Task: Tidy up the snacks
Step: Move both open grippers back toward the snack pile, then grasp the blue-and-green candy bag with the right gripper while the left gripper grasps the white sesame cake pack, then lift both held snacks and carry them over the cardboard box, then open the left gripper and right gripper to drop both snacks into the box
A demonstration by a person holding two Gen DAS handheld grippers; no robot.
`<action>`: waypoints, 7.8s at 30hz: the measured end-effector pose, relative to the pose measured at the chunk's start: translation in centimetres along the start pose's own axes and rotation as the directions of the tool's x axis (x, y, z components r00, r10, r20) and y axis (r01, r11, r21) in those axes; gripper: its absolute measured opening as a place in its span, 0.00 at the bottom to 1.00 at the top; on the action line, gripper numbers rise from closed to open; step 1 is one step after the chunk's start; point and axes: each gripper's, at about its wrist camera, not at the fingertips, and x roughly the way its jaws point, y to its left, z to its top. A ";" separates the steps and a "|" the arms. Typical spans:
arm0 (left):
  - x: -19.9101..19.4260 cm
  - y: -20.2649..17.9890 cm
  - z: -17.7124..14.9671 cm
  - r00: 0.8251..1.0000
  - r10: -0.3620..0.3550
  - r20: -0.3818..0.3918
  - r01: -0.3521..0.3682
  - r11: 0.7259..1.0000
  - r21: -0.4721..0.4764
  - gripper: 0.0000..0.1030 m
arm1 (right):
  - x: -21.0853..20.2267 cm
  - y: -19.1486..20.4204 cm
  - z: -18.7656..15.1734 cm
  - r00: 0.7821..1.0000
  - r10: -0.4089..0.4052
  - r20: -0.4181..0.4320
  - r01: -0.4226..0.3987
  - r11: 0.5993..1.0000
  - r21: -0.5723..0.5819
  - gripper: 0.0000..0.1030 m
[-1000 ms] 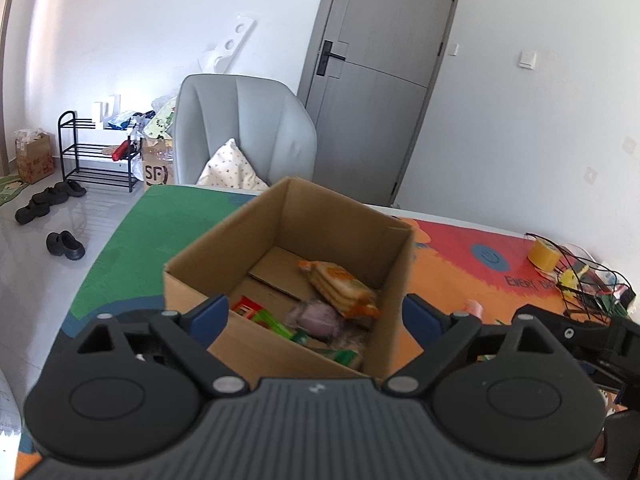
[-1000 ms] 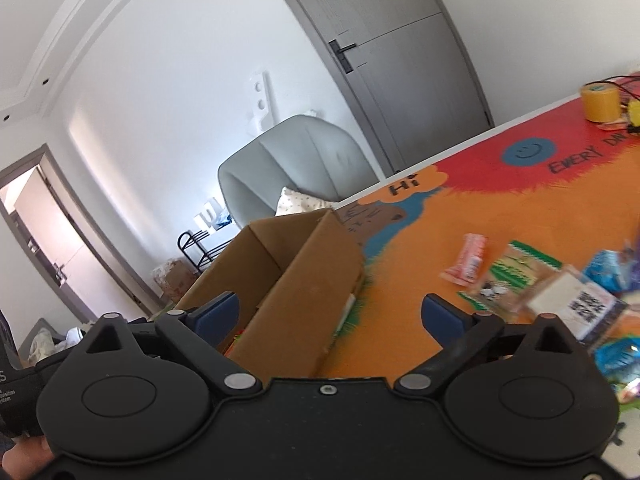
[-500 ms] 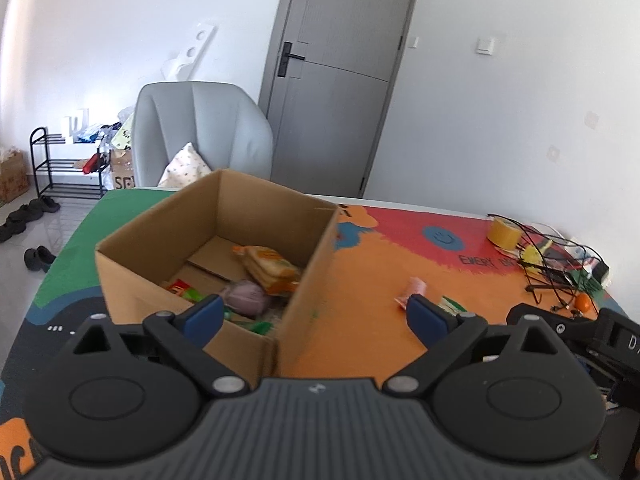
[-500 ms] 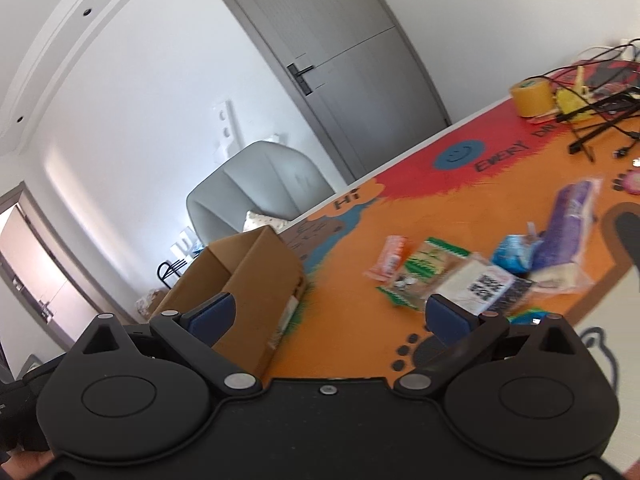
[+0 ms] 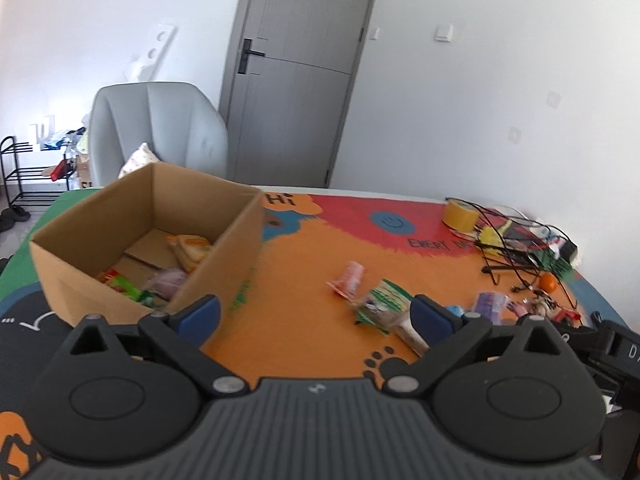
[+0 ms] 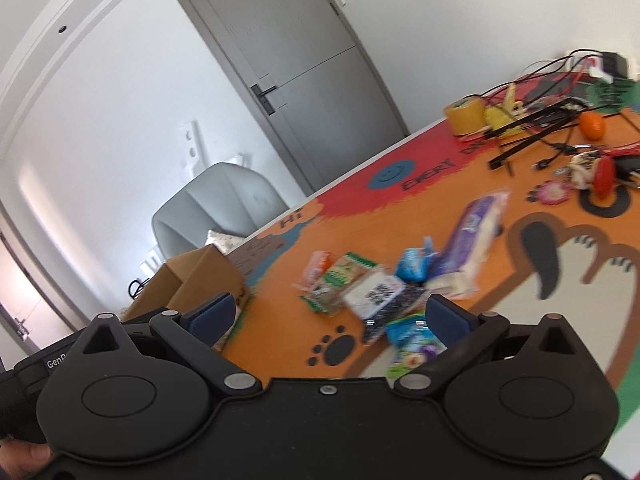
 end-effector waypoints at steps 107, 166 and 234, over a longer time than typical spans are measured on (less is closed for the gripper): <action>12.7 -8.5 -5.3 0.981 -0.055 -0.187 0.081 0.987 0.135 0.46 | 3.1 -6.2 -2.3 0.970 -0.231 -0.081 0.227 0.972 -0.051 0.30; -1.2 10.7 4.0 0.989 0.111 0.100 -0.103 0.992 -0.079 0.44 | 6.9 13.2 -0.9 0.986 0.163 -0.025 -0.164 0.964 -0.208 0.29; -1.4 15.7 6.0 0.977 0.208 0.047 -0.195 0.961 -0.198 0.98 | 10.0 17.0 0.9 0.983 0.142 -0.119 -0.165 0.962 -0.219 0.83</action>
